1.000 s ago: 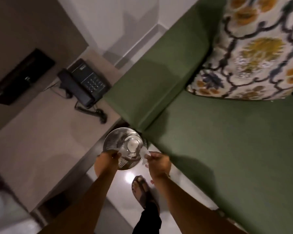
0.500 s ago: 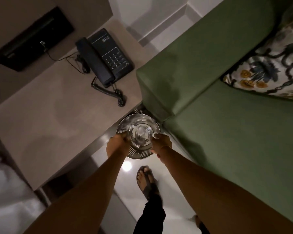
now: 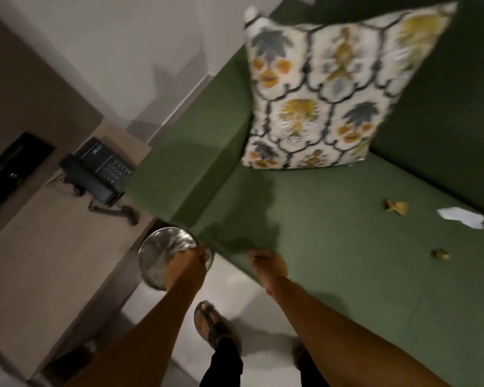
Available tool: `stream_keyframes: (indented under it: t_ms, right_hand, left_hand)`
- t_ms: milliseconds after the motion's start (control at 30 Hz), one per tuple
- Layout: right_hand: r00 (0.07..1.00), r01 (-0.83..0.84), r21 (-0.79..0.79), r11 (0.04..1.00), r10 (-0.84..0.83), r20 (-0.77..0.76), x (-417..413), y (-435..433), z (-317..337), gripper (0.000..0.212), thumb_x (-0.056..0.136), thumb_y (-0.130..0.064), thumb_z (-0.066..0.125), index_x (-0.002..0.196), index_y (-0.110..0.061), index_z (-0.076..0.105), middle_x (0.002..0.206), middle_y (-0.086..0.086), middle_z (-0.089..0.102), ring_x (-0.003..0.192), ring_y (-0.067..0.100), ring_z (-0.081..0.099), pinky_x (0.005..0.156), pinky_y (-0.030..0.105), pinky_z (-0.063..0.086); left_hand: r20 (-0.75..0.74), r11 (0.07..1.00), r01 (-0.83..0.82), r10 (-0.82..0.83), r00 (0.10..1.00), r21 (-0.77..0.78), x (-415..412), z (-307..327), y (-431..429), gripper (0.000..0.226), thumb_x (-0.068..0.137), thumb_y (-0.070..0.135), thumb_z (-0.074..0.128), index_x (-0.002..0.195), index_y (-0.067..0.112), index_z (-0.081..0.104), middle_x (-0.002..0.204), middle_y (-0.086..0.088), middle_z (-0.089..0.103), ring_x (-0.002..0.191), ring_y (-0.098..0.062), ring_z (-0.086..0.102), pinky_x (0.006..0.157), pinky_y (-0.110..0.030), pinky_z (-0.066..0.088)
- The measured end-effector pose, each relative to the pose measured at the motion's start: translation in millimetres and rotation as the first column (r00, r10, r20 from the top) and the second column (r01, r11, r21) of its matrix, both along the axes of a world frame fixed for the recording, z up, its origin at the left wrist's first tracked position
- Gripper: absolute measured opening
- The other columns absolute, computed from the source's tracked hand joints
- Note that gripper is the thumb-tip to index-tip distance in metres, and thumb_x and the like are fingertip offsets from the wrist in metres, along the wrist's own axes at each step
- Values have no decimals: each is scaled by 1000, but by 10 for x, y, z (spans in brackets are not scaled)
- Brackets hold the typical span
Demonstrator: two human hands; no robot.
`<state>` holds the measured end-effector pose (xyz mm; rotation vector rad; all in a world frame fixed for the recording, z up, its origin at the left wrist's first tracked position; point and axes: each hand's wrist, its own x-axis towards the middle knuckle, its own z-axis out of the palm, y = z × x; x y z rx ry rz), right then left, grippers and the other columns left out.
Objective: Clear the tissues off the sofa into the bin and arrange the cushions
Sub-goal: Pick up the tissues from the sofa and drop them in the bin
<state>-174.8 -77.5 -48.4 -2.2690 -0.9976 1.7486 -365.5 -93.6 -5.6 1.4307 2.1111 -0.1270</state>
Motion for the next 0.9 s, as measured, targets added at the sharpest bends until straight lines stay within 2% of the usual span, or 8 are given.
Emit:
stream_keyframes:
  t_ms: [67, 133, 267, 467, 567, 667, 733, 900]
  right_hand:
    - [998, -13, 9, 1000, 13, 60, 580, -14, 106, 27, 86, -27, 60, 109, -24, 74, 115, 8, 72, 105, 32, 66, 86, 34, 52]
    - [995, 49, 15, 999, -50, 81, 1143, -53, 184, 29, 84, -29, 64, 112, -23, 73, 120, 7, 71, 113, 30, 64, 93, 30, 48]
    - [952, 294, 65, 954, -298, 73, 2448, -280, 319, 26, 83, -22, 68, 108, -25, 74, 111, 6, 74, 97, 22, 67, 80, 26, 49]
    - [888, 380, 182, 907, -413, 201, 4238, -524, 426, 27, 92, -19, 57, 116, -27, 66, 112, 6, 73, 103, 26, 67, 89, 39, 56]
    - [839, 348, 236, 907, -414, 354, 4984, -558, 352, 32, 95, -21, 53, 125, -28, 59, 121, 7, 68, 109, 27, 64, 74, 28, 52]
    - [797, 312, 297, 903, -418, 436, 5476, -517, 215, 37, 95, -23, 54, 132, -25, 53, 134, 9, 58, 122, 28, 54, 100, 40, 46]
    - [793, 204, 280, 938, -326, 515, 5702, -471, 85, 43, 93, -21, 57, 136, -24, 49, 141, 7, 51, 131, 28, 44, 111, 43, 38]
    - [738, -60, 204, 977, -94, 668, 5864, -467, -184, 53, 88, -22, 64, 137, -31, 48, 140, 4, 49, 129, 28, 43, 106, 44, 44]
  left_hand:
    - [36, 995, 97, -98, 995, 14, 538, 93, 107, 29, 94, 30, 48, 115, 29, 67, 110, -12, 73, 98, -35, 66, 86, -41, 54]
    - [79, 987, 157, -160, 984, 35, 1074, 160, 207, 31, 93, 30, 49, 119, 30, 66, 116, -10, 71, 105, -33, 65, 90, -40, 52]
    - [146, 979, 189, -198, 969, 76, 2326, 187, 369, 29, 89, 27, 56, 115, 32, 68, 115, -11, 71, 107, -34, 64, 91, -39, 50]
    - [158, 850, 491, -520, 839, 192, 4015, 52, 589, 31, 89, 29, 56, 119, 32, 65, 113, -5, 72, 103, -29, 65, 84, -37, 52]
    - [165, 790, 571, -608, 777, 221, 4779, -84, 666, 32, 89, 30, 56, 121, 33, 63, 117, -1, 69, 107, -26, 62, 86, -37, 50]
    - [182, 755, 606, -652, 736, 250, 5343, -241, 752, 35, 86, 29, 60, 121, 31, 62, 123, 0, 65, 116, -25, 56, 92, -37, 47]
    - [144, 704, 663, -705, 694, 252, 5588, -395, 787, 41, 85, 30, 61, 125, 29, 59, 128, 2, 60, 121, -23, 50, 95, -37, 47]
    - [22, 622, 756, -775, 631, 203, 5674, -719, 759, 43, 84, 30, 62, 126, 29, 56, 125, 0, 54, 117, -23, 48, 88, -41, 51]
